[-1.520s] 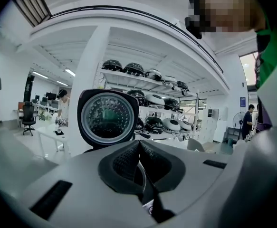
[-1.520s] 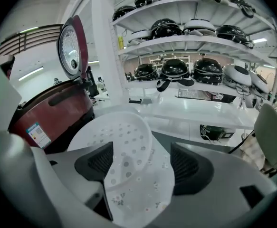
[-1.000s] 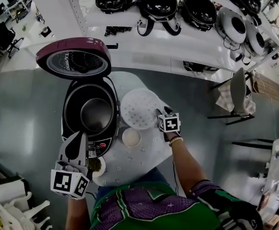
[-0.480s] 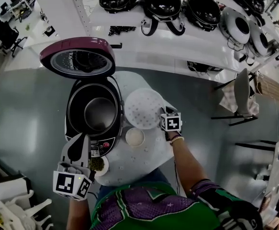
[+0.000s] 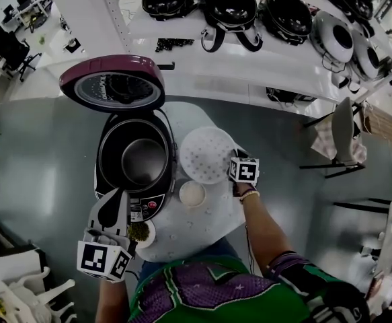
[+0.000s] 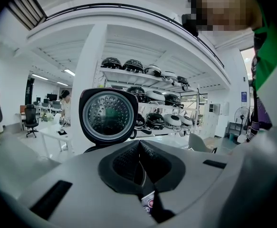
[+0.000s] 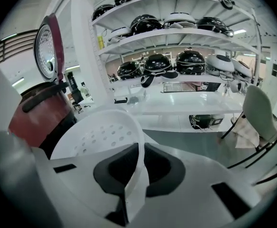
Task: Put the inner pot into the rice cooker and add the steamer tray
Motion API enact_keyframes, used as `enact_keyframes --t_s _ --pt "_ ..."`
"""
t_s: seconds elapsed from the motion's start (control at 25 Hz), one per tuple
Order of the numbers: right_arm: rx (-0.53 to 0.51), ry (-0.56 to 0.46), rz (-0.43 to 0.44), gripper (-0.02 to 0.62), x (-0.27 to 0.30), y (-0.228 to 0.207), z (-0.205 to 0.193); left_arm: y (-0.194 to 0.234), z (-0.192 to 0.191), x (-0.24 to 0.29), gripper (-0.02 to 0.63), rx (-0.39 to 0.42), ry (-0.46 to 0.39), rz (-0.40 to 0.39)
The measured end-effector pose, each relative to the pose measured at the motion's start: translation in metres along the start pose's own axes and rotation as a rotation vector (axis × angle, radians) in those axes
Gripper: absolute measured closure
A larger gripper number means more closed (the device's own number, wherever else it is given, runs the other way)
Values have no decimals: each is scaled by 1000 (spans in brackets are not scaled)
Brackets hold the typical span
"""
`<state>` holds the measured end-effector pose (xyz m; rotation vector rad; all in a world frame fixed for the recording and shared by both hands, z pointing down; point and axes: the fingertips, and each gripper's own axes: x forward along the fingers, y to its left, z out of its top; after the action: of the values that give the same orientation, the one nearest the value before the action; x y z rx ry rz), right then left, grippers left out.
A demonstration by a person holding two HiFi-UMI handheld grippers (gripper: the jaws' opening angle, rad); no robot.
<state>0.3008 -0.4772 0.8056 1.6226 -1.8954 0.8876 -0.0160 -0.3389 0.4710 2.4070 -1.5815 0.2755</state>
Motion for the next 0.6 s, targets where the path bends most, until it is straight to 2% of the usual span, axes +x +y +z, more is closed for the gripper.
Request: enact_keyframes --t_s 0.6 --pt "130 -92 15 577 -17 -11 24 -10 10 -10 584 17 -27 -3"
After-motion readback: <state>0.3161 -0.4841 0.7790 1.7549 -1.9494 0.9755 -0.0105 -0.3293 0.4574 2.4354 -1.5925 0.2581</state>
